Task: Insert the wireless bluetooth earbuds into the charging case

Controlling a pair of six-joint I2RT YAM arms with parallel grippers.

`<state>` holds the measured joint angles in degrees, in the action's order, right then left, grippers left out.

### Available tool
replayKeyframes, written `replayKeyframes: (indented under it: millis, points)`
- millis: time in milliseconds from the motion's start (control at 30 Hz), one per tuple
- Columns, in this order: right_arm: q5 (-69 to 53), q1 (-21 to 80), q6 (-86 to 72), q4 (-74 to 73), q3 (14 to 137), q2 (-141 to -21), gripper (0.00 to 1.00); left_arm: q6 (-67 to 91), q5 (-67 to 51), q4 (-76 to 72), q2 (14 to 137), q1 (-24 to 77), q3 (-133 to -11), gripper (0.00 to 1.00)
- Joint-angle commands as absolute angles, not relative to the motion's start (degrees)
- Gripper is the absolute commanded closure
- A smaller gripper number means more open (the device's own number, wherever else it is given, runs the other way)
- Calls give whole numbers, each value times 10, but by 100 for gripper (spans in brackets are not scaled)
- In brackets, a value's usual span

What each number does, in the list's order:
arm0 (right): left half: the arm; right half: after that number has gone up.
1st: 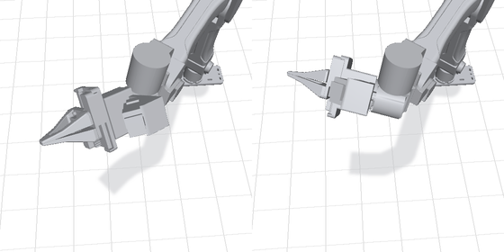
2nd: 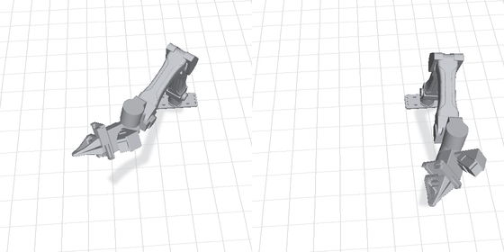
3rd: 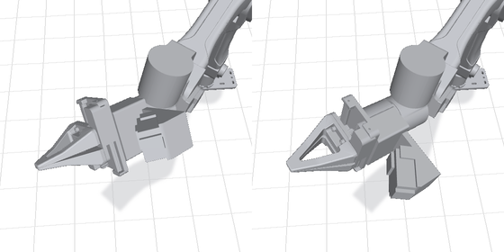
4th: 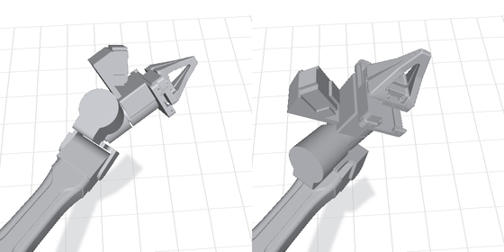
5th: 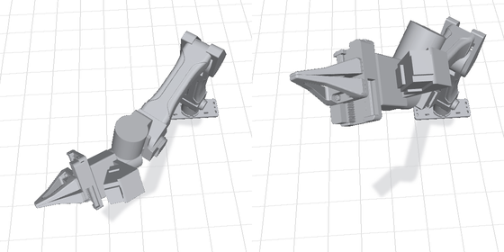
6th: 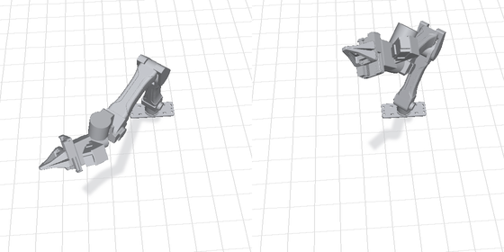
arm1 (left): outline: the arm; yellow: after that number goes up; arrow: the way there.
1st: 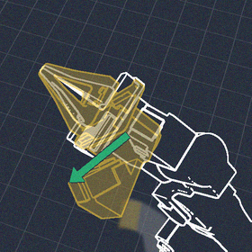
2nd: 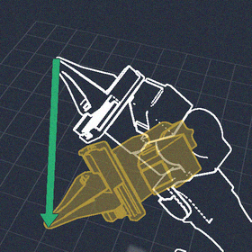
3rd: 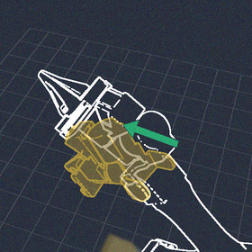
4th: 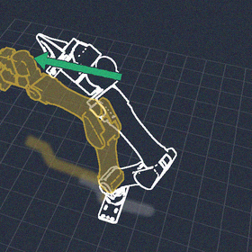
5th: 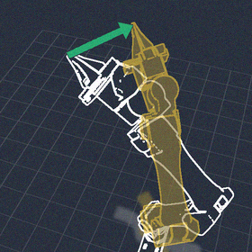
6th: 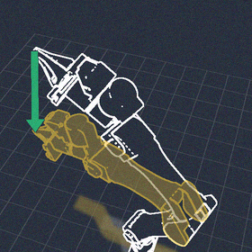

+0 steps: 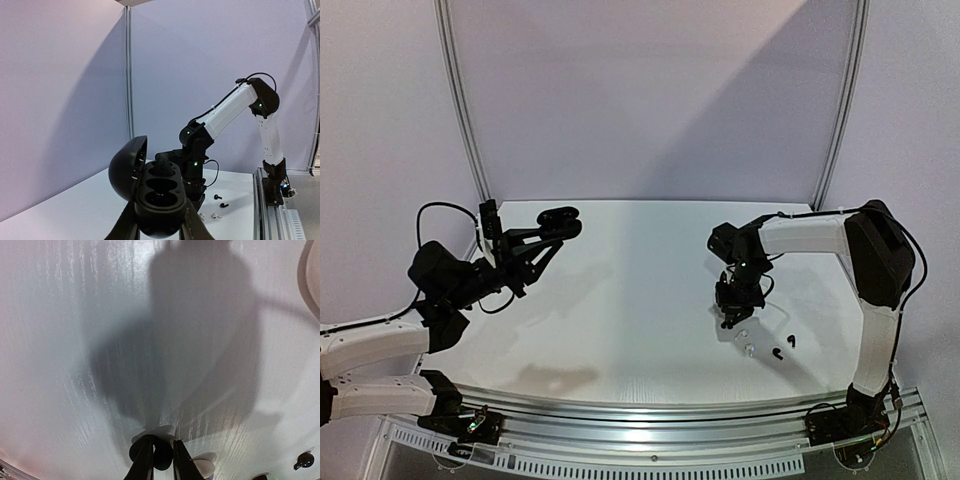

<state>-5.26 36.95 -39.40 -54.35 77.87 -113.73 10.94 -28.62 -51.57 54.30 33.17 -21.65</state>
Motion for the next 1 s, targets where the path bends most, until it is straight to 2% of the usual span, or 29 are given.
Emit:
replayKeyframes:
  millis: [0, 200, 333, 600, 733, 967]
  points:
    - [-74, 381, -396, -570, 764, -1150, 87, 106, -281, -514, 536, 323, -210, 100]
    - [-85, 397, -395, -562, 764, -1178, 83, 103, -280, -516, 537, 323, -213, 100]
    - [-82, 398, -395, -560, 762, -1184, 93, 103, -279, -514, 537, 322, -213, 100]
    - [-41, 399, -386, -590, 799, -1163, 96, 103, -280, -515, 542, 321, -215, 100]
    - [-19, 403, -382, -566, 810, -1128, 100, 98, -280, -516, 543, 321, -216, 100]
    - [32, 410, -377, -553, 811, -1090, 100, 91, -276, -514, 544, 321, -214, 100]
